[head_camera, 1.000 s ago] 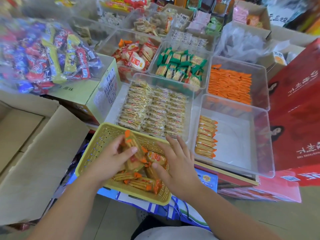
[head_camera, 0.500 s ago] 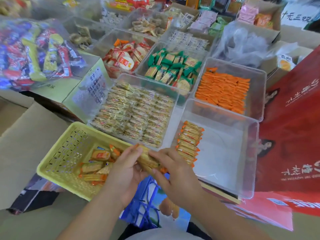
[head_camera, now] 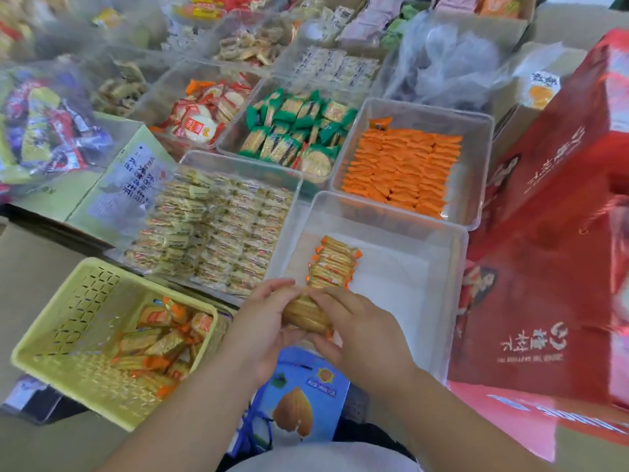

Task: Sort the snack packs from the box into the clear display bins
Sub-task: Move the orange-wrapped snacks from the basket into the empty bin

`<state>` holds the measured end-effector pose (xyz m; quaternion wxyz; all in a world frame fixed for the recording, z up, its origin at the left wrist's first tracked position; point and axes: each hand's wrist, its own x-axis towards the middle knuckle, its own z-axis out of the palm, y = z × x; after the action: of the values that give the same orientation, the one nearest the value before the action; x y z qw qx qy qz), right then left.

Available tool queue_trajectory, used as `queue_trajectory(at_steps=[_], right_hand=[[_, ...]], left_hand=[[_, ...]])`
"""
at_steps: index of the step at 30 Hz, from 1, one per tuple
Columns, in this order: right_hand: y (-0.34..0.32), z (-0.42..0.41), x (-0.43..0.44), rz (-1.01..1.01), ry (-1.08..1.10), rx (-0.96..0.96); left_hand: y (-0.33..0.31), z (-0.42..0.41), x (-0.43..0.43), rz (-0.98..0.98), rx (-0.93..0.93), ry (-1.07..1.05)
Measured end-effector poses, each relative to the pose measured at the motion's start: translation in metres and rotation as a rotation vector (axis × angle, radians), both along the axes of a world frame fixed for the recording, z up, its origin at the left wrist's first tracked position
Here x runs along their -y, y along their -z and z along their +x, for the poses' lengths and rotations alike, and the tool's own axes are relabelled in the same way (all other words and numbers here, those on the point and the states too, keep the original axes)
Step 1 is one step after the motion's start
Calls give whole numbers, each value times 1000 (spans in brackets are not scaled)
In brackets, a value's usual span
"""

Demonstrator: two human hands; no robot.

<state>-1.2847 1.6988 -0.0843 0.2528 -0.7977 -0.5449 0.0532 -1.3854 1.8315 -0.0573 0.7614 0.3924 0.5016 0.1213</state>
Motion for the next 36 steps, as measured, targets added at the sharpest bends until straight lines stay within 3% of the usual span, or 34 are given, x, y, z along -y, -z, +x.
queue_trajectory(at_steps=[6,10,16,19,24,36], right_hand=[[23,31,0,-27,98,-78],[51,55,-5,-58,326,-164],[95,106,-12,-140,653,-259],[110,122,-29,-207,664,-265],[126,135,-55,-272,610,-193],[140,133,-88,-391,575,-158]], left_hand=[[8,46,-14,50,-83,184],[26,81,-28,162,-151,433],[83,122,-57,1101,-457,1044],[105,138,-64,1354,-571,1361],[127,154,-74,1447,-666,1662],[123,156,-75,1431,-637,1626]])
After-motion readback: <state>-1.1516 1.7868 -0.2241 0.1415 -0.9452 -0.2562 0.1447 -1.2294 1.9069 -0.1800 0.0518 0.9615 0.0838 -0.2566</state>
